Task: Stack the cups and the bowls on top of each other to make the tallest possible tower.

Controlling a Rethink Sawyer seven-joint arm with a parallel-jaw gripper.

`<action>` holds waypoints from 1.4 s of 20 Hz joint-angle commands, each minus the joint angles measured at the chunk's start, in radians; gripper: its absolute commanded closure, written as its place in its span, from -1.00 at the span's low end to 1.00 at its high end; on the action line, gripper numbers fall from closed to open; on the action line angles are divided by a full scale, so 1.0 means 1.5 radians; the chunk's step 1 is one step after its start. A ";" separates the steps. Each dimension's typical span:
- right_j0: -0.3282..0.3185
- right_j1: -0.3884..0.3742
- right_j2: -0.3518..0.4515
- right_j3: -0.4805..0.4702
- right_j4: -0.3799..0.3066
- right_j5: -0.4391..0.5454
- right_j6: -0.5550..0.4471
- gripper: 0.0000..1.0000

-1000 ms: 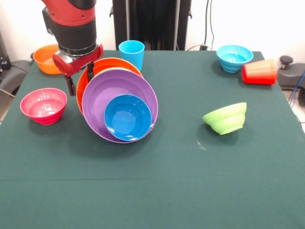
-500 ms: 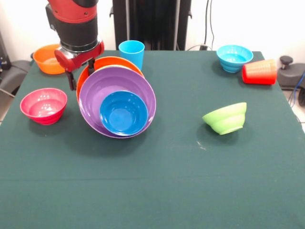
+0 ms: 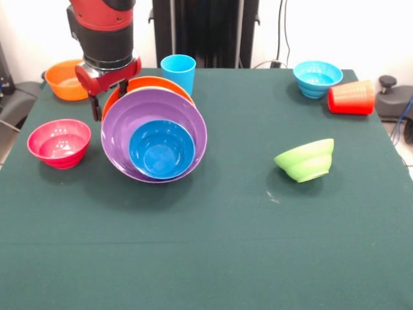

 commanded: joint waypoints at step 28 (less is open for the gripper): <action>0.112 0.105 -0.125 0.017 0.006 -0.149 0.154 -1.00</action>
